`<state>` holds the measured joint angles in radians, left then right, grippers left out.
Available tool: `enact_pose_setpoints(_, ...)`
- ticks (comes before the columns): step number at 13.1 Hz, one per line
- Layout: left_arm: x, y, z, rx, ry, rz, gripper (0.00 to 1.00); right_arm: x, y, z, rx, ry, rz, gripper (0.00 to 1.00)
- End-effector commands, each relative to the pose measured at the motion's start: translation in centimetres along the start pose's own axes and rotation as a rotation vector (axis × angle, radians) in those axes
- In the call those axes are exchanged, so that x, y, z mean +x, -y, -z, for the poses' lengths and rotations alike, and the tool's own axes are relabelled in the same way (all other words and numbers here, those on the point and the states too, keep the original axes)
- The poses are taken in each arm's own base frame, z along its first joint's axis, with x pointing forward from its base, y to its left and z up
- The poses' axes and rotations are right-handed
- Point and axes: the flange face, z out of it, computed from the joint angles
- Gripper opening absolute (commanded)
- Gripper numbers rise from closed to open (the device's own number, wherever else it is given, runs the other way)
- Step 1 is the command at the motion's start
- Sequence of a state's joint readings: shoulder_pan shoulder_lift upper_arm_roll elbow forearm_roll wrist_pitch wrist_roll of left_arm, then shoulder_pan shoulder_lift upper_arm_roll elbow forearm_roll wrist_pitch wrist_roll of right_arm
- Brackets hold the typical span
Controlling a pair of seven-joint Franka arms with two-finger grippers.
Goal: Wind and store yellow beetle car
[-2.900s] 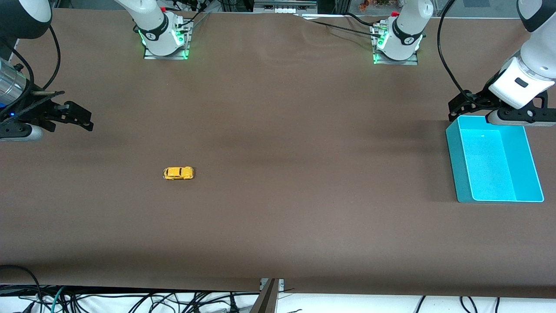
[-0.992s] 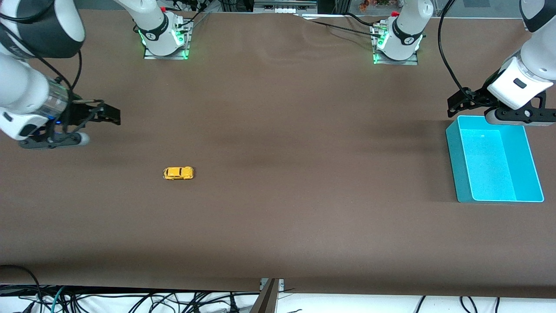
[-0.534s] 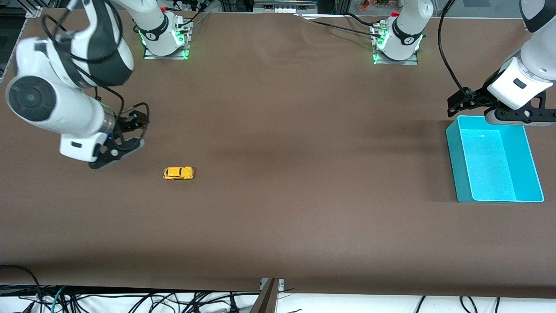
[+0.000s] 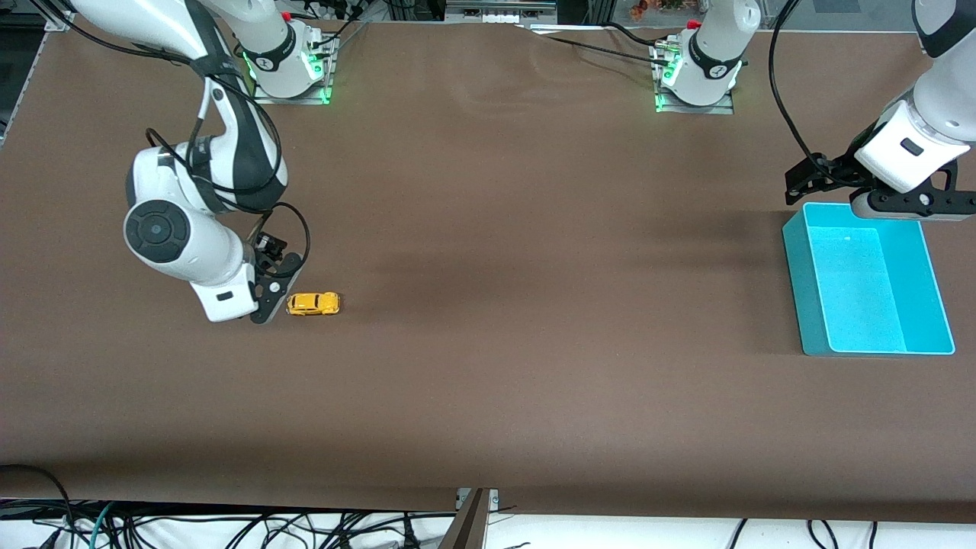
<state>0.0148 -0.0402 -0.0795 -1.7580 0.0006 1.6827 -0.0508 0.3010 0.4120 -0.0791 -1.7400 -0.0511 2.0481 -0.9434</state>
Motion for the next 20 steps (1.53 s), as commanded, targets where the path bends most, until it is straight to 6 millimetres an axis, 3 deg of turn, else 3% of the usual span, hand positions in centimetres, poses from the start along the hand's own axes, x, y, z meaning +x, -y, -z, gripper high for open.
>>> enact_pose_setpoints(1, 0.3, 0.1, 0.5, -0.008, 0.008, -0.01, 1.0, -0.2, 1.9, -3.0, -0.039, -0.028, 0.121, 1.0)
enact_pose_setpoints(9, 0.3, 0.2, 0.5, -0.008, 0.008, -0.009, 1.0, 1.4, 3.7, -10.8, -0.118, -0.087, 0.31, 1.0)
enact_pose_setpoints(20, 0.2, 0.5, 0.2, -0.007, 0.031, -0.004, 1.0, -0.1, 3.2, -13.4, -0.168, -0.106, 0.43, 0.98)
